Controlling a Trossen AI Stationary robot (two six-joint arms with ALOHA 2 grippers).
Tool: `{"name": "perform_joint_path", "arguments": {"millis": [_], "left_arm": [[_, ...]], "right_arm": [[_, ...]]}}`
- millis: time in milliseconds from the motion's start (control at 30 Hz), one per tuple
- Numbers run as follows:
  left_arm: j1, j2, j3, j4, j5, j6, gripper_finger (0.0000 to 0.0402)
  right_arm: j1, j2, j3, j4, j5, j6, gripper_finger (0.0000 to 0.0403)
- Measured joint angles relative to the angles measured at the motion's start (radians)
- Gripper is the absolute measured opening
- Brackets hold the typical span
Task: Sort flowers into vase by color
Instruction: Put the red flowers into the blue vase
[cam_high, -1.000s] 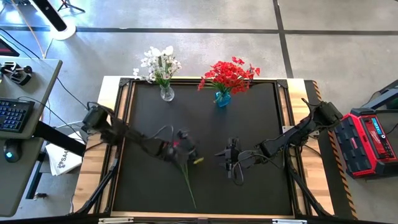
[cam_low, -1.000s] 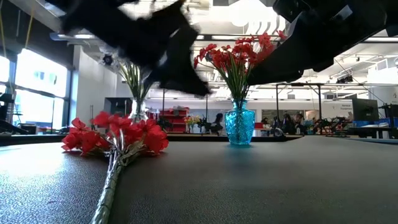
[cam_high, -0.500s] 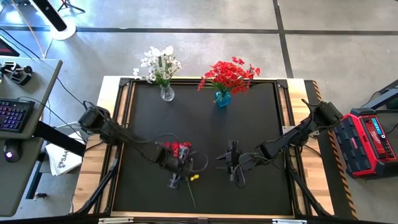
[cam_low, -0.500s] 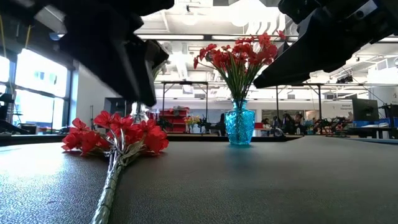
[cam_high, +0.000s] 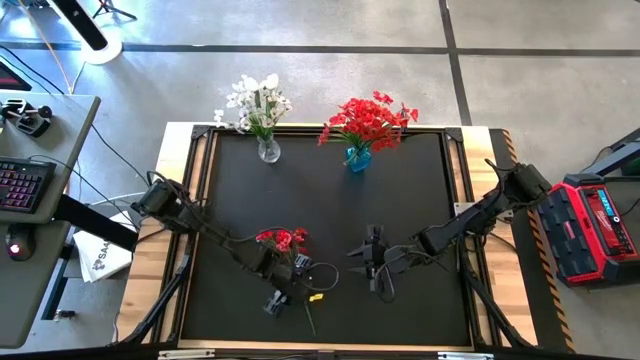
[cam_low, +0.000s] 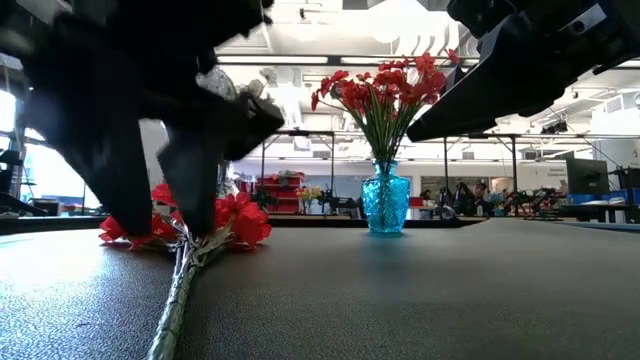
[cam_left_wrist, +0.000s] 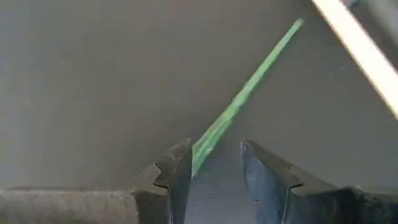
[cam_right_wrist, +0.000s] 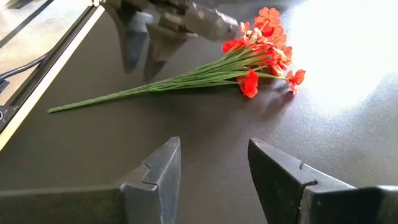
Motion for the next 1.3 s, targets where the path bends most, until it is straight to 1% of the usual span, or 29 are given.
{"name": "perform_joint_path", "arguments": {"millis": [67,133,233,333,533,567,633,700,767,833,900,933,1000,1100,1167,1233,1300], "left_arm": [[0.002,0.018,0.0,-0.001,-0.015,0.058,0.0129],[0.002,0.038,0.0,0.0,-0.071,0.099,0.013],[0.008,0.053,0.002,0.004,-0.11,0.146,0.012],[0.028,0.06,0.003,0.011,-0.099,0.173,0.0093],[0.088,0.065,0.001,0.055,-0.142,0.193,0.0015],[0.1,0.065,0.001,0.062,-0.148,0.207,0.0008],[0.126,0.065,0.0,0.081,-0.179,0.238,0.0008],[0.157,0.066,0.0,0.121,-0.24,0.286,0.0011],[0.193,0.066,0.0,0.195,-0.282,0.347,0.001],[0.237,0.066,0.0,0.288,-0.292,0.393,0.0006],[0.278,0.066,0.0,0.391,-0.291,0.39,0.0003],[0.299,0.066,0.0,0.439,-0.286,0.372,0.0003],[0.331,0.065,0.001,0.475,-0.25,0.36,0.0012],[0.358,0.066,0.0,0.446,-0.218,0.358,0.0046],[0.362,0.066,0.0,0.432,-0.221,0.357,0.0073],[0.36,0.066,0.0,0.432,-0.267,0.321,0.0099],[0.342,0.049,0.0,0.412,-0.365,0.246,0.012]], "right_arm": [[0.0,0.0,0.0,0.0,0.0,0.0,0.0161],[0.0,0.0,0.0,0.0,0.0,-0.004,0.0161],[0.0,0.0,0.0,0.0,0.0,-0.007,0.0161],[0.0,0.0,0.0,0.0,0.0,-0.007,0.0161],[0.004,-0.015,0.0,-0.018,-0.001,0.0,0.0161],[0.009,-0.032,0.0,-0.037,-0.001,0.003,0.0161],[0.021,-0.078,0.0,-0.093,-0.001,0.024,0.0161],[0.034,-0.13,0.0,-0.168,0.002,0.05,0.0161],[0.045,-0.181,0.0,-0.24,0.019,0.075,0.0161],[0.052,-0.224,0.0,-0.298,0.044,0.097,0.0161],[0.055,-0.256,0.0,-0.346,0.078,0.12,0.0161],[0.055,-0.265,0.0,-0.361,0.096,0.138,0.0161],[0.055,-0.272,0.0,-0.382,0.122,0.17,0.0161],[0.055,-0.264,0.0,-0.398,0.131,0.195,0.0161],[0.054,-0.253,0.0,-0.401,0.131,0.203,0.0161],[0.052,-0.237,0.0,-0.386,0.131,0.217,0.0161],[0.05,-0.218,0.0,-0.373,0.131,0.217,0.0161]]}}
